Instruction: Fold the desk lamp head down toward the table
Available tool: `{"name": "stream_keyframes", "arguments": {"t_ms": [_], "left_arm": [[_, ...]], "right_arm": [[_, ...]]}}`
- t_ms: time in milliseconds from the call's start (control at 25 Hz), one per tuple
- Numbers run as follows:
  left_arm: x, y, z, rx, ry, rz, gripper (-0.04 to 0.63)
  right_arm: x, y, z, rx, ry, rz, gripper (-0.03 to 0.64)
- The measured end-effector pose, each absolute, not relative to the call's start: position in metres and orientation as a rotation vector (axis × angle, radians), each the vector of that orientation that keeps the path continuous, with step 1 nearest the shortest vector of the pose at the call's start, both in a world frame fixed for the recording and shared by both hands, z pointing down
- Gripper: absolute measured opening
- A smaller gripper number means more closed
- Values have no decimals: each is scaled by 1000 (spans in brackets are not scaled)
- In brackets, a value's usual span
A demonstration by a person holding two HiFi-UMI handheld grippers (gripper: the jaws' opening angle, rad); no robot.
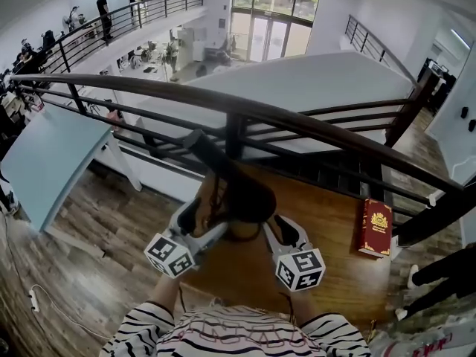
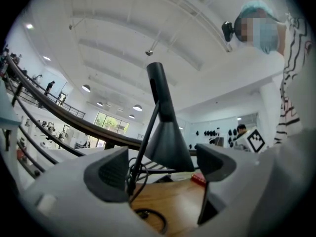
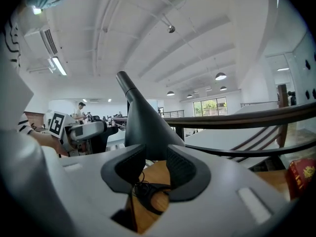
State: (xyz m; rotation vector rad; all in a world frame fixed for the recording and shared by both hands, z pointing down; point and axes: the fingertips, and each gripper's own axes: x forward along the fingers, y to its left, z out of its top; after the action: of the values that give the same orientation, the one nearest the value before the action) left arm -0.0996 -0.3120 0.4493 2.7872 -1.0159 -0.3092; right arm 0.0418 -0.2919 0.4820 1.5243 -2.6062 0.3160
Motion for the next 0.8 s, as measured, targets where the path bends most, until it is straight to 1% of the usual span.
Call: {"name": "stream_keyframes", "arguments": {"t_ms": [240, 280, 400, 440, 640, 800], "left_arm": [[-116, -304, 454, 2806, -986, -278, 384], [-119, -303, 455, 2808, -979, -269, 371], [-129, -299, 456, 2828, -954, -246, 290], [-131, -298, 456, 2835, -953, -243, 273], [-134, -291, 455, 2843, -978, -221, 230], [-131, -282, 456, 2839, -1039, -221, 156]], "right_arm": [[32, -275, 482, 1615, -2578, 318, 114], [30, -273, 482, 1628, -2571, 318, 109], [26, -268, 480, 1668, -2558, 310, 94], [25, -266, 479, 1679, -2556, 307, 87], [29, -257, 472, 1713, -2555, 289, 49], [35, -248, 472, 1700, -2564, 297, 12]]}}
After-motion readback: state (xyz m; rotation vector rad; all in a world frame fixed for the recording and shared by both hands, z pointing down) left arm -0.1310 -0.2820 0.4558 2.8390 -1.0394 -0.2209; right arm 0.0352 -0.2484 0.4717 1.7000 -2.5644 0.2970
